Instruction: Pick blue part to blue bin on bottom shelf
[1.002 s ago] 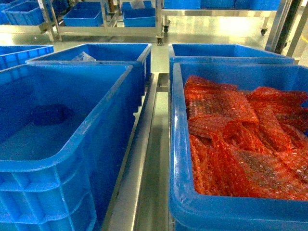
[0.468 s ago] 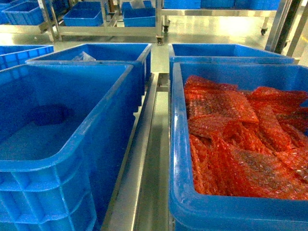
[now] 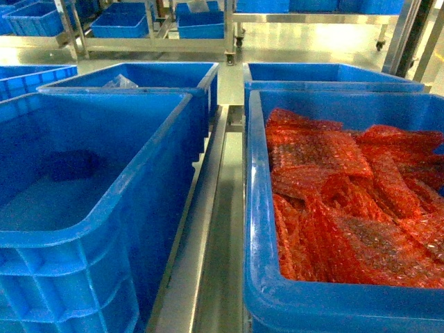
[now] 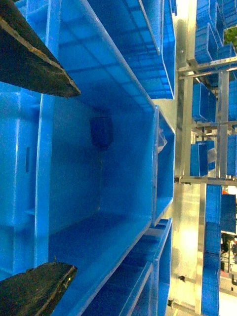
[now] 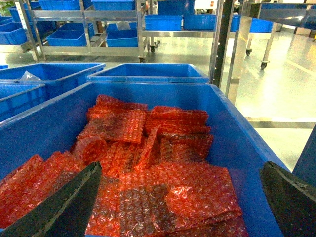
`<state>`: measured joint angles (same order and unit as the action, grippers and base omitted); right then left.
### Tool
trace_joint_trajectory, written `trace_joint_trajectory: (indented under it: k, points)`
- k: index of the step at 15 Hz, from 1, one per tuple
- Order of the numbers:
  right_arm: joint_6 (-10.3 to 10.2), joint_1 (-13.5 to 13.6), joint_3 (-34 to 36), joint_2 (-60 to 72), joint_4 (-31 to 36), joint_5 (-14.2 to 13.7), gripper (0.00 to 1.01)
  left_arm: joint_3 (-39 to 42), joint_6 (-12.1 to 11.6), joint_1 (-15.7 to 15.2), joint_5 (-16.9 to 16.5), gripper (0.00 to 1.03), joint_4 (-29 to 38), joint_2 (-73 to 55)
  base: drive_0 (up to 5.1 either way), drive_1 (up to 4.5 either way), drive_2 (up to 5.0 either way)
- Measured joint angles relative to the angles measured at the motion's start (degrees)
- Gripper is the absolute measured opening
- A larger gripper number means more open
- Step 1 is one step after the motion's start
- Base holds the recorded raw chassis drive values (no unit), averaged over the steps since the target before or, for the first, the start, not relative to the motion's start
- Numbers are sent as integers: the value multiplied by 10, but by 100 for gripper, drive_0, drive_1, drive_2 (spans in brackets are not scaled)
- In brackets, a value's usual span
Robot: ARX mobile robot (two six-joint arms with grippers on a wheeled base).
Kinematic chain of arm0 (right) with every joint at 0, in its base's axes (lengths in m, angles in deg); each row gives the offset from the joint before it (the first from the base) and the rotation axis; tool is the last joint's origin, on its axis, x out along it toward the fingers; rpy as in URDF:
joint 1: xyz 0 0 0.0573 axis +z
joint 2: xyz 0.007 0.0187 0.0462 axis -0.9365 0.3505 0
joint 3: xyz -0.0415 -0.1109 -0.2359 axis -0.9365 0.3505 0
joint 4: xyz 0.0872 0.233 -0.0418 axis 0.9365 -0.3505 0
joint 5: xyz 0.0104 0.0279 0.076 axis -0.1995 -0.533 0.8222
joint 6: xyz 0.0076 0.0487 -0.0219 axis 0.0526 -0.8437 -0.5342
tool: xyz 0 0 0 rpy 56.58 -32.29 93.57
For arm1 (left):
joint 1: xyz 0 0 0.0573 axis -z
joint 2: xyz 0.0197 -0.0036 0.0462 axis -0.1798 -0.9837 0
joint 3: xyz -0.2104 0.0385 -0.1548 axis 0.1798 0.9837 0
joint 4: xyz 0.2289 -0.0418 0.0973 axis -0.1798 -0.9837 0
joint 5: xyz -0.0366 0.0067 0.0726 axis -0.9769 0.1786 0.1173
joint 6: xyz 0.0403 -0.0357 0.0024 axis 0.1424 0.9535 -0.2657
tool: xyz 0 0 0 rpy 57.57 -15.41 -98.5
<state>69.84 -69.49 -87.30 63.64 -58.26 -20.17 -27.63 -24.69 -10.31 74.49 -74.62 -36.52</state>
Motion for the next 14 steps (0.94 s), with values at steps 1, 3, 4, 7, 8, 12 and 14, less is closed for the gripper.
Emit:
trace_joint_trajectory:
  k: [1, 3, 4, 7, 8, 12, 14]
  points:
    - [0, 0, 0, 0, 0, 0, 98, 0, 0, 0, 0, 98, 0, 0, 0, 0, 0]
    - [0, 0, 0, 0, 0, 0, 98, 0, 0, 0, 0, 98, 0, 0, 0, 0, 0]
    - [0, 0, 0, 0, 0, 0, 98, 0, 0, 0, 0, 98, 0, 0, 0, 0, 0]
    - [0, 0, 0, 0, 0, 0, 98, 0, 0, 0, 0, 98, 0, 0, 0, 0, 0]
    - [0, 0, 0, 0, 0, 0, 98, 0, 0, 0, 0, 98, 0, 0, 0, 0, 0]
    - [0, 0, 0, 0, 0, 0, 98, 0, 0, 0, 0, 98, 0, 0, 0, 0, 0]
    - [0, 0, 0, 0, 0, 0, 98, 0, 0, 0, 0, 98, 0, 0, 0, 0, 0]
